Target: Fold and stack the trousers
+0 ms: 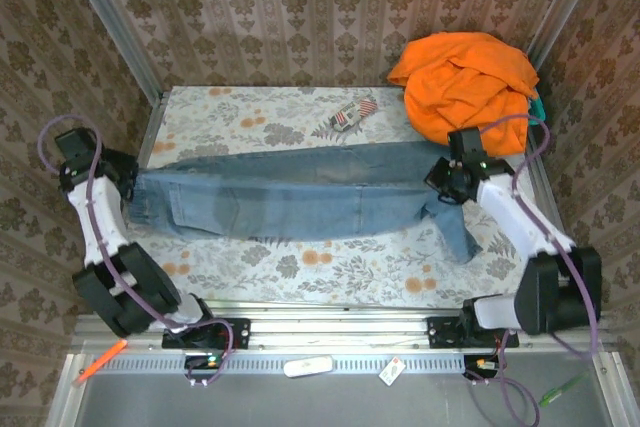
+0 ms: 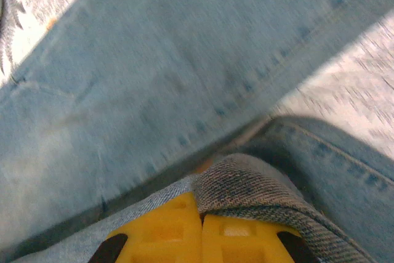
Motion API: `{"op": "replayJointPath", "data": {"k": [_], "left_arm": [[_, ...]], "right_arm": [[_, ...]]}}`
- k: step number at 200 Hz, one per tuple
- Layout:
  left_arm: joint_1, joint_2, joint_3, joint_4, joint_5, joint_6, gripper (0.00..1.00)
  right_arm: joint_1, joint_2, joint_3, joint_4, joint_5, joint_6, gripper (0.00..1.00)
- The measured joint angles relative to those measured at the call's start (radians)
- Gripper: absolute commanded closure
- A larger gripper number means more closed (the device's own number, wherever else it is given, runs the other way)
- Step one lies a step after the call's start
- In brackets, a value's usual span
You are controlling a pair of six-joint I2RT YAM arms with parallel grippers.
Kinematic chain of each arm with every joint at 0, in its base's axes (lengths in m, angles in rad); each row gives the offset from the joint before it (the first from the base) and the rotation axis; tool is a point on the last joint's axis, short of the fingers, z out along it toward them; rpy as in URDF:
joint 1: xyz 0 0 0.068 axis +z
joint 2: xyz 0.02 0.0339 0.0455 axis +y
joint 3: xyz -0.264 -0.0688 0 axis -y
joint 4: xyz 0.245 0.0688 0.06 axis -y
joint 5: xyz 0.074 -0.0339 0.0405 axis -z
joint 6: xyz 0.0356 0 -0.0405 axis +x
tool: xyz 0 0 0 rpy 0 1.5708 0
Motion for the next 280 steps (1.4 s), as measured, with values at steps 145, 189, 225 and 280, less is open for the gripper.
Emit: {"op": "replayJointPath", "data": {"k": [145, 189, 225, 280], "left_arm": [[-0.111, 0.523, 0.368, 0.079, -0.094, 0.062, 0.38], [-0.112, 0.486, 0.340, 0.085, -0.091, 0.110, 0.00], [-0.180, 0.153, 0.037, 0.113, -0.099, 0.135, 0.10], [-0.314, -0.209, -0.452, 0.152, -0.104, 0.154, 0.63]], "right_arm": [[0.010, 0.680, 0.692, -0.042, 0.023, -0.185, 0.65], [0.049, 0.634, 0.710, -0.079, 0.034, -0.211, 0.53], [0.199, 0.420, 0.556, -0.043, 0.046, -0.205, 0.55], [0.602, 0.413, 0.460, 0.008, -0.015, -0.238, 0.63]]}}
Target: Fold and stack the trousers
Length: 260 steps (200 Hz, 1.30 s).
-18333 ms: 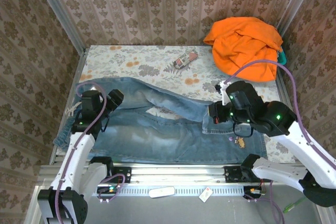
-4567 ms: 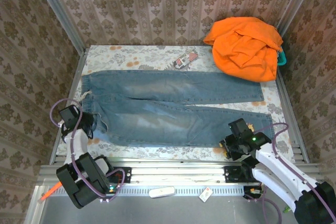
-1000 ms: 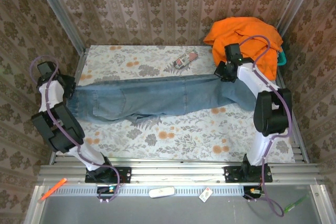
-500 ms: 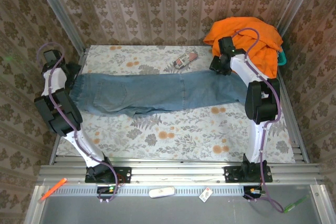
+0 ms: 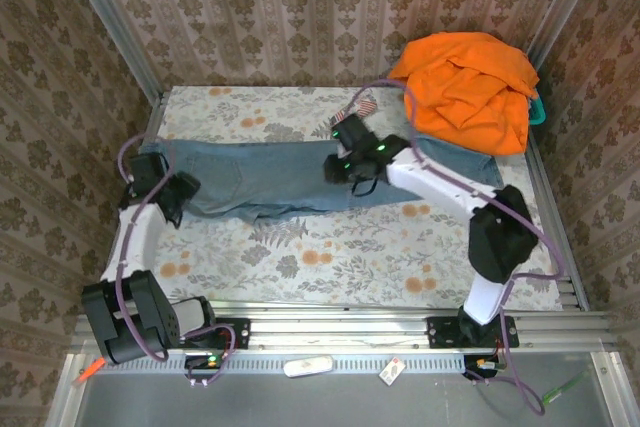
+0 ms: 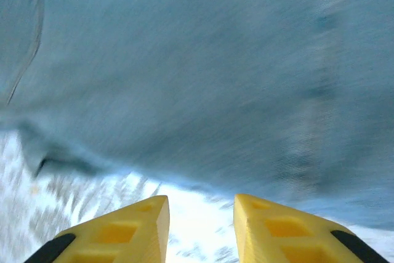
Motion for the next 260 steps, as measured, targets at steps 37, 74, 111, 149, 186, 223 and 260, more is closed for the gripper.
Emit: {"op": "replayJointPath", "data": {"k": [37, 74, 111, 149, 186, 223, 260], "left_arm": [[-0.072, -0.010, -0.126, 0.027, 0.004, -0.002, 0.59], [-0.097, 0.097, -0.147, 0.120, 0.019, -0.005, 0.69], [-0.097, 0.193, -0.160, 0.196, 0.029, -0.002, 1.00], [-0.097, 0.200, -0.175, 0.254, 0.031, -0.002, 1.00], [-0.096, 0.114, -0.245, 0.268, 0.024, 0.000, 1.00], [-0.096, 0.016, -0.299, 0.260, 0.017, 0.000, 1.00], [-0.089, -0.019, -0.306, 0.245, 0.015, 0.001, 0.99]], "right_arm": [[0.092, 0.182, 0.092, -0.012, -0.035, -0.017, 0.54], [0.089, 0.303, 0.157, -0.031, -0.046, -0.008, 0.52], [0.078, 0.367, 0.245, -0.061, -0.022, -0.005, 0.57], [0.074, 0.391, 0.283, -0.075, 0.011, -0.041, 0.96], [0.072, 0.393, 0.283, -0.075, 0.031, -0.063, 0.94], [0.092, 0.387, 0.277, -0.074, 0.032, -0.073, 0.65], [0.176, 0.364, 0.264, -0.074, 0.056, -0.066, 0.57]]}}
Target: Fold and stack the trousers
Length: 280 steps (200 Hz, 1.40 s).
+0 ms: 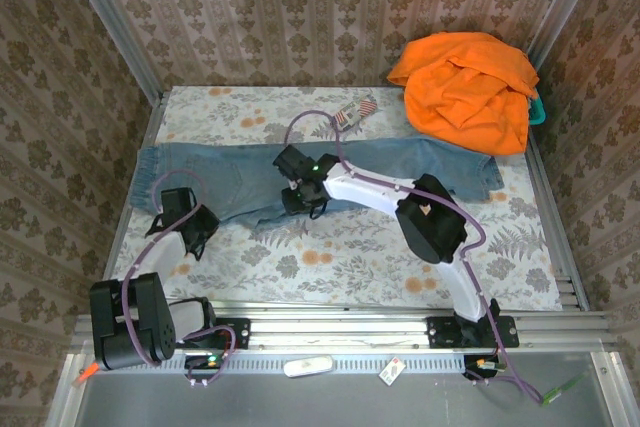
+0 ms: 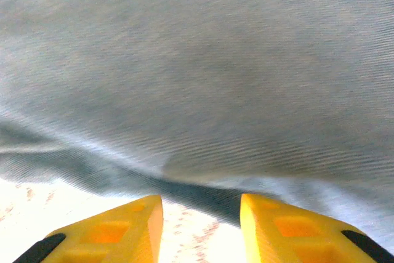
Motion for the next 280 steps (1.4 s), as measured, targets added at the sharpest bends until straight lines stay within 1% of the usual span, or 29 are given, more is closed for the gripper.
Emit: {"op": "replayJointPath", "data": {"k": [5, 24, 37, 62, 78, 90, 99, 106, 116, 139, 148, 190, 225, 254, 272, 280], "left_arm": [[0.000, 0.000, 0.000, -0.001, 0.002, 0.000, 0.98], [0.000, 0.000, 0.000, -0.003, 0.005, 0.000, 0.98], [0.002, 0.000, 0.000, -0.003, 0.008, 0.000, 1.00], [0.006, -0.002, -0.003, -0.003, 0.014, 0.000, 1.00], [0.006, -0.008, -0.008, -0.002, 0.015, 0.000, 1.00], [0.007, -0.016, -0.014, -0.002, 0.018, 0.000, 1.00], [0.007, -0.020, -0.019, 0.000, 0.019, 0.000, 1.00], [0.007, -0.022, -0.020, -0.001, 0.019, 0.000, 1.00], [0.008, -0.022, -0.020, -0.001, 0.023, 0.000, 1.00], [0.015, -0.025, -0.020, -0.003, 0.031, 0.002, 1.00], [0.017, -0.027, -0.020, -0.003, 0.034, 0.005, 1.00], [0.020, -0.045, -0.019, -0.013, 0.038, 0.012, 1.00], [0.029, -0.075, -0.019, -0.031, 0.043, 0.015, 1.00], [0.053, -0.125, -0.035, -0.037, 0.052, 0.014, 1.00], [0.085, -0.177, -0.068, -0.044, 0.062, 0.012, 1.00], [0.101, -0.202, -0.083, -0.048, 0.070, 0.011, 1.00]], "right_arm": [[0.012, 0.000, 0.001, 0.000, 0.002, 0.000, 0.56], [0.035, 0.018, 0.031, -0.019, 0.015, 0.000, 0.55], [0.030, 0.052, 0.085, -0.039, 0.041, 0.000, 0.53], [0.007, 0.122, 0.169, -0.052, 0.107, -0.004, 0.46], [-0.004, 0.163, 0.211, -0.079, 0.146, -0.008, 0.49], [-0.010, 0.192, 0.236, -0.094, 0.156, -0.011, 0.57], [-0.013, 0.208, 0.245, -0.098, 0.162, -0.009, 0.66], [-0.015, 0.215, 0.245, -0.101, 0.163, -0.011, 0.77], [-0.015, 0.219, 0.245, -0.102, 0.163, -0.021, 0.86], [-0.015, 0.211, 0.242, -0.102, 0.161, -0.019, 0.98], [-0.014, 0.198, 0.234, -0.101, 0.157, -0.026, 1.00], [-0.010, 0.079, 0.167, -0.098, 0.121, -0.027, 1.00], [-0.010, -0.032, 0.113, -0.090, 0.068, -0.033, 1.00], [-0.013, -0.060, 0.062, -0.071, 0.014, -0.036, 1.00], [-0.020, -0.059, 0.022, -0.051, -0.024, -0.039, 1.00], [-0.023, -0.059, 0.006, -0.045, -0.042, -0.042, 0.97]]}}
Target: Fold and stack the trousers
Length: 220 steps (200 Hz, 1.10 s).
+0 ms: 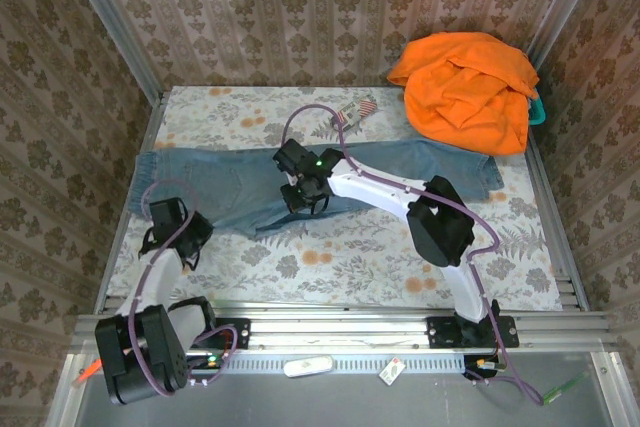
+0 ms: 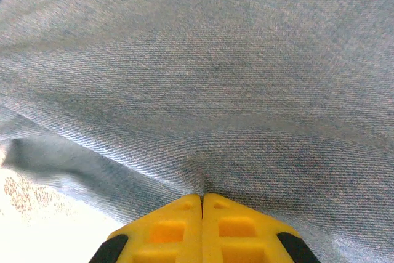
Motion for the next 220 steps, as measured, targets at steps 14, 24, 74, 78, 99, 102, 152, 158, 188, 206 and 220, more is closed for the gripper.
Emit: {"op": "replayJointPath", "data": {"k": [14, 24, 74, 78, 99, 102, 152, 158, 188, 206, 220], "left_arm": [[0.035, -0.050, -0.031, -0.010, 0.022, -0.003, 1.00], [0.057, -0.080, -0.046, -0.019, 0.035, -0.004, 1.00], [0.143, -0.126, -0.060, -0.047, 0.080, -0.005, 0.62], [0.146, -0.126, -0.060, -0.049, 0.085, 0.003, 0.58], [0.132, -0.135, -0.047, -0.078, 0.110, 0.001, 0.55], [0.126, -0.136, -0.041, -0.082, 0.113, 0.001, 0.54], [-0.133, -0.191, 0.200, -0.199, 0.040, 0.016, 0.41], [-0.186, -0.176, 0.232, -0.198, 0.020, 0.015, 0.41], [-0.447, -0.027, 0.281, -0.108, -0.063, -0.019, 0.40], [-0.544, 0.106, 0.234, 0.006, -0.088, -0.071, 0.40], [-0.564, 0.201, 0.181, 0.093, -0.095, -0.110, 0.41]], "right_arm": [[-0.005, 0.005, -0.019, 0.013, -0.037, -0.010, 0.94], [-0.007, 0.014, -0.024, 0.019, -0.062, -0.015, 0.91], [-0.012, 0.055, -0.083, 0.035, -0.127, -0.030, 0.56], [-0.013, 0.055, -0.095, 0.035, -0.132, -0.028, 0.56], [-0.016, 0.050, -0.130, 0.039, -0.150, -0.029, 0.57], [-0.017, 0.048, -0.131, 0.040, -0.152, -0.029, 0.57], [-0.076, -0.109, -0.159, 0.035, -0.186, -0.002, 0.57], [-0.093, -0.136, -0.163, 0.035, -0.182, 0.003, 0.57], [-0.238, -0.279, -0.246, 0.058, -0.160, 0.040, 0.56], [-0.341, -0.360, -0.354, 0.080, -0.136, 0.072, 0.56], [-0.410, -0.398, -0.428, 0.088, -0.116, 0.095, 0.56]]}}
